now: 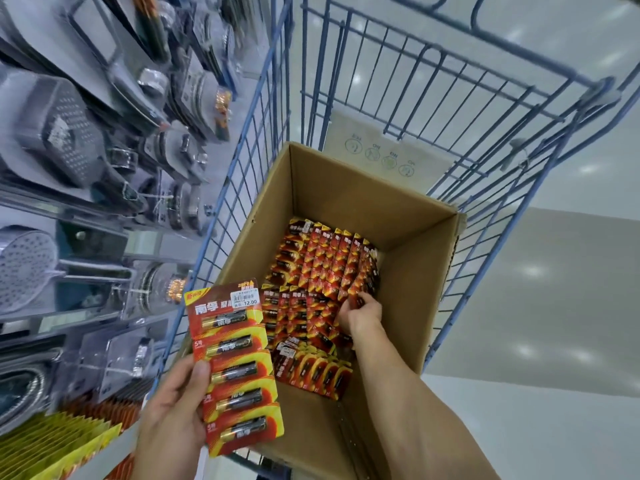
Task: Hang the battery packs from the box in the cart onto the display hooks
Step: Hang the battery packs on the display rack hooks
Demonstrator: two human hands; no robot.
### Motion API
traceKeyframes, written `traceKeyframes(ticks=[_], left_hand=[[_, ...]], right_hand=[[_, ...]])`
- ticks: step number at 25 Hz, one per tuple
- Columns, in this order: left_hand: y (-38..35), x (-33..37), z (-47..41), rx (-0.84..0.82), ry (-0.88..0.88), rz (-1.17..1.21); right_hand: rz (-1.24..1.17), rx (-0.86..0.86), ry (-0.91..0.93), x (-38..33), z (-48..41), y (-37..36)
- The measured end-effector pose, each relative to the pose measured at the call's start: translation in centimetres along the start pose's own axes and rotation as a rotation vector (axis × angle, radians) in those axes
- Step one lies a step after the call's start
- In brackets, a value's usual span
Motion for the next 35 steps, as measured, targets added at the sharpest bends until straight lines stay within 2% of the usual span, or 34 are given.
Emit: traceKeyframes(ticks=[1, 3, 6, 9, 12, 14, 17, 21, 28, 35], left_hand=[[0.0, 0.6, 0.3, -0.017, -0.014, 0.008], [0.3, 1.8, 1.3, -0.042, -0.038, 0.039], [1.2, 3.3, 2.9, -0.085, -0.072, 0.067], [2.6, 4.7, 5.0, -0.118, -0.117, 0.110], [4.7, 5.9, 7.3, -0.112, -0.155, 0.197], [6.5, 6.6, 9.4, -0.075, -0.203, 0.278], [9.6, 6.2, 13.8, 0.003, -0.302, 0.362], [14.8, 3.4, 19.8, 0.137, -0.425, 0.460], [25.6, -3.1, 30.9, 0.416, -0.576, 0.596], [37.6, -12.2, 40.8, 0.702, -0.651, 0.834]], right_hand=[[-0.200, -0.148, -0.108, 0.5, 1.4, -0.1], [-0.212, -0.322, -0.115, 0.2, 4.7, 1.2], [0.069, -0.585, 0.069, -0.1, 10.9, 4.0], [0.449, -0.915, 0.383, -0.2, 18.7, 7.5], [0.697, -1.122, 0.647, -0.2, 25.8, 11.1], [0.781, -1.212, 0.730, 0.3, 29.5, 13.2], [0.843, -1.372, 0.743, 2.3, 34.1, 15.9], [0.969, -1.502, 0.807, 6.1, 37.5, 19.4], [1.251, -1.774, 0.792, 17.6, 39.8, 26.5], [1.538, -1.948, 0.707, 31.7, 41.1, 37.3]])
Point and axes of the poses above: each hand's wrist, its own z-axis away from the middle knuckle, its own y-axis out of the back of the hand, x = y × z, the point moved 8 cm from there along -z, towards the middle knuckle, and after that the axes turned 7 degrees about x, right-handed, at the moved point
